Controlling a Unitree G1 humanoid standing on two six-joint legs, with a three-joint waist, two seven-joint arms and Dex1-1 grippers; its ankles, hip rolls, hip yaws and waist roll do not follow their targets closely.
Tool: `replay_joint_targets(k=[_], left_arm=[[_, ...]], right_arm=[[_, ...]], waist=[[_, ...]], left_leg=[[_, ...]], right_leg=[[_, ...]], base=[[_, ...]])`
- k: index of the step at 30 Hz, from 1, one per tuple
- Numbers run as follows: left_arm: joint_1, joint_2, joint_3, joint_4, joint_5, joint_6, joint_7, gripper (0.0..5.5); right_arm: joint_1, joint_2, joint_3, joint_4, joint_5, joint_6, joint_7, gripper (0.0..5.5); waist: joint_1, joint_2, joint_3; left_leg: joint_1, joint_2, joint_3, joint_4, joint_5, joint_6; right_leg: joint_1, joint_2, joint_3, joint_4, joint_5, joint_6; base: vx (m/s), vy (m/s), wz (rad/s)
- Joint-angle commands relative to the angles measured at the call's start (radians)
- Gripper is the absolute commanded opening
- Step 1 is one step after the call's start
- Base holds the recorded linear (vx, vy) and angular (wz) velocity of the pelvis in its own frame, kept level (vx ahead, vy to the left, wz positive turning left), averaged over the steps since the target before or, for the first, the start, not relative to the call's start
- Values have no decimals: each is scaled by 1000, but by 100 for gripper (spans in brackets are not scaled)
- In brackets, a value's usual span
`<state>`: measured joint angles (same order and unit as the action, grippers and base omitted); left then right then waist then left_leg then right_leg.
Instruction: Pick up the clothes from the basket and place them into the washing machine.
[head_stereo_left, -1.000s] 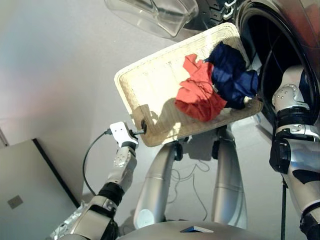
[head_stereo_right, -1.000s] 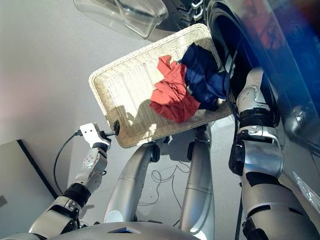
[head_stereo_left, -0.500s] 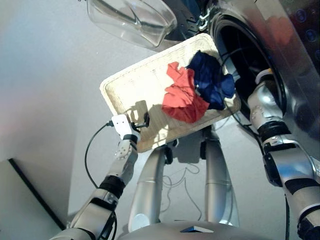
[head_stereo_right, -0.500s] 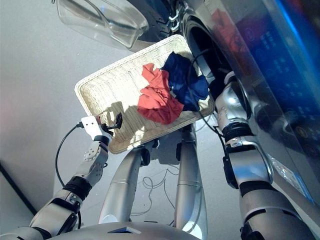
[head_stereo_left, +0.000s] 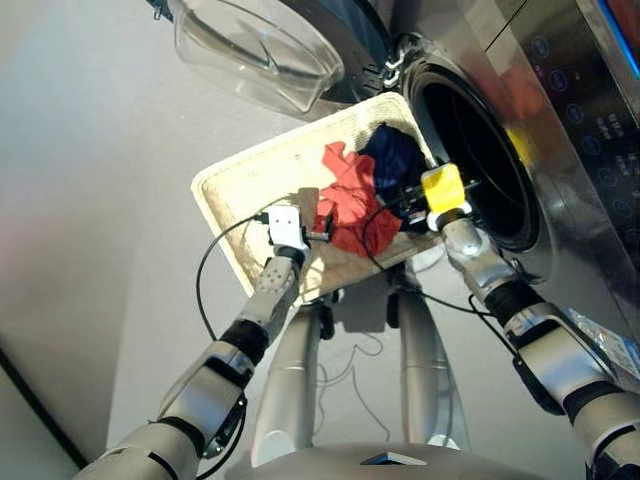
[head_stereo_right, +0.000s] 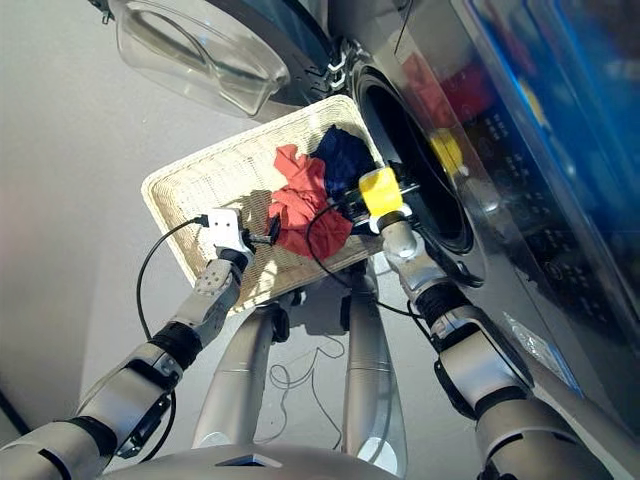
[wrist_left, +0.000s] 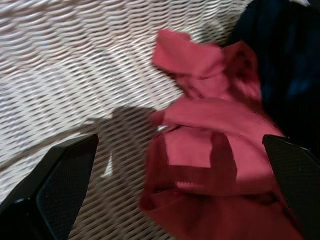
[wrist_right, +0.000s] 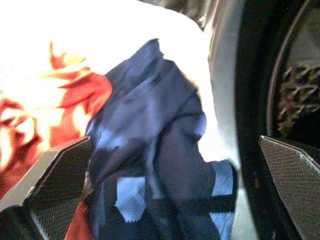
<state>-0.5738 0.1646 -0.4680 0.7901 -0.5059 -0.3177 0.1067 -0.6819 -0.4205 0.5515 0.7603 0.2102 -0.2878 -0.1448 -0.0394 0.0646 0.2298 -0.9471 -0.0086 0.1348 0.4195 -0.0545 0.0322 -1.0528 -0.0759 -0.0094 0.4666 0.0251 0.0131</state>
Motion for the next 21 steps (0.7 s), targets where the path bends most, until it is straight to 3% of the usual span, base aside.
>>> replay_joint_targets(k=[1,12,13,19,20,21], left_arm=[[-55,-16,7,66,87,-18,39,550],[-166,6,41,191,158,16,107,550],[-191,30,56,199,159,18,120,550],[-231,76,105,236,148,25,132,550],[-238,84,114,243,147,27,139,494],[-240,86,121,252,143,26,134,127]], right_arm=[[13,14,21,-93,-65,-35,-10,550],[92,30,10,-315,-83,-65,-33,550],[111,25,-1,-363,-70,-78,-30,550],[177,0,-10,-432,-40,-94,-3,550],[188,-3,-10,-434,-34,-96,2,550],[199,-5,-11,-435,-31,-97,8,550]], waist=[[-1,4,-7],[-50,-25,16],[-66,-34,22],[-94,-50,28],[-98,-53,27],[-101,-54,25]], left_leg=[[-56,15,-36,18,-27,-24],[-217,64,-12,196,-99,-25],[-255,74,-6,247,-119,-21],[-355,107,-3,410,-179,-9],[-361,113,-6,422,-186,-7],[-365,117,-7,430,-191,-5]], right_leg=[[22,47,-32,-102,37,42],[-123,92,-15,-18,22,36],[-161,106,-16,23,19,39],[-242,138,-32,125,-7,35],[-248,141,-34,136,-10,35],[-251,140,-37,139,-11,34]], base=[[0,0,0],[-15,9,-143],[-41,15,-236],[-32,5,-309],[0,18,-287],[12,15,-240]])
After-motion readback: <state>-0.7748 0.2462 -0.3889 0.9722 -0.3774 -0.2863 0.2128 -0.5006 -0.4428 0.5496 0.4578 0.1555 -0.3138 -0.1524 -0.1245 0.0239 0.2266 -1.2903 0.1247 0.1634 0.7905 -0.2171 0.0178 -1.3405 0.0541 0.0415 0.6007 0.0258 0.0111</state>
